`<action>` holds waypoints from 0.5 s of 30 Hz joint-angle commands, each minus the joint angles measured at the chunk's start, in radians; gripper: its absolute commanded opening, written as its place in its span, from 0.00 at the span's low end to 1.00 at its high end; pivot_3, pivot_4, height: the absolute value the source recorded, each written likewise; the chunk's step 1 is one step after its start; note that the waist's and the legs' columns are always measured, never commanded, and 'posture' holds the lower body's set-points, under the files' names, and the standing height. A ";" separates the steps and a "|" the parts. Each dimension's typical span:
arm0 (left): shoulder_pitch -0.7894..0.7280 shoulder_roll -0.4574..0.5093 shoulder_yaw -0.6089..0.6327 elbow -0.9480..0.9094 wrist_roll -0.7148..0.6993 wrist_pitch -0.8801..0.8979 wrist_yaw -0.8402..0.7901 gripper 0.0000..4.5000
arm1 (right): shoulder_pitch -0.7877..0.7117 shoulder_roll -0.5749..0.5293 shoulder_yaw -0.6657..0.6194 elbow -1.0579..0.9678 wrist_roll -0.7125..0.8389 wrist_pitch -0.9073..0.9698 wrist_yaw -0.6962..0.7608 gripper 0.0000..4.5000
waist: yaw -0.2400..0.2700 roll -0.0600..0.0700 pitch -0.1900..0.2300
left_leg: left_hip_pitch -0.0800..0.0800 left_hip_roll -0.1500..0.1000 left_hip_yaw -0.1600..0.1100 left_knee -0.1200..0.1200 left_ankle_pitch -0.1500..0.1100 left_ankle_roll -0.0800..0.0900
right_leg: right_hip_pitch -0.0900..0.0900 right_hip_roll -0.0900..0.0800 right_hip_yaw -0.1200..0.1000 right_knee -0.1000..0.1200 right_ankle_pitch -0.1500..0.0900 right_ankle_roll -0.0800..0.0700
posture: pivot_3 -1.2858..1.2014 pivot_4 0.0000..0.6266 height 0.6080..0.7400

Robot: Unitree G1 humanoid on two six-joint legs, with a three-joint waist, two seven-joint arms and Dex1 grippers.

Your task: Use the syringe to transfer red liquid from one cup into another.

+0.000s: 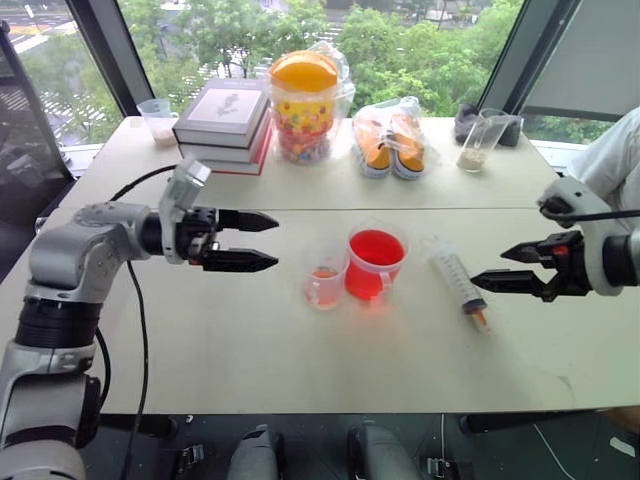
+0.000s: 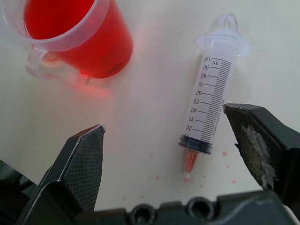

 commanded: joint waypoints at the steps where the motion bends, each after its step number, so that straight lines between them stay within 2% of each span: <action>1: -0.004 0.022 0.006 -0.015 0.019 -0.026 -0.011 1.00 | -0.001 -0.041 -0.055 -0.029 0.020 -0.002 0.013 0.99 | 0.000 0.000 0.000 | 0.000 0.000 0.000 0.000 0.000 0.000 | 0.000 0.000 0.000 0.000 0.000 0.000 | 0.52 0.24 1.00; 10: 0.006 0.058 0.041 0.009 0.020 -0.030 -0.029 1.00 | -0.097 -0.018 -0.010 -0.059 0.061 0.029 -0.018 0.99 | -0.001 0.000 0.000 | 0.000 0.000 0.000 0.000 0.000 0.000 | 0.000 0.000 0.000 0.000 0.000 -0.001 | 0.52 0.24 1.00; 15: 0.021 0.040 0.033 0.030 0.049 -0.076 -0.007 1.00 | -0.077 0.016 0.003 -0.057 0.048 0.034 -0.058 0.99 | 0.000 0.000 0.000 | 0.000 0.000 0.000 0.000 0.000 0.000 | 0.000 0.000 0.000 0.000 0.000 -0.001 | 0.52 0.24 1.00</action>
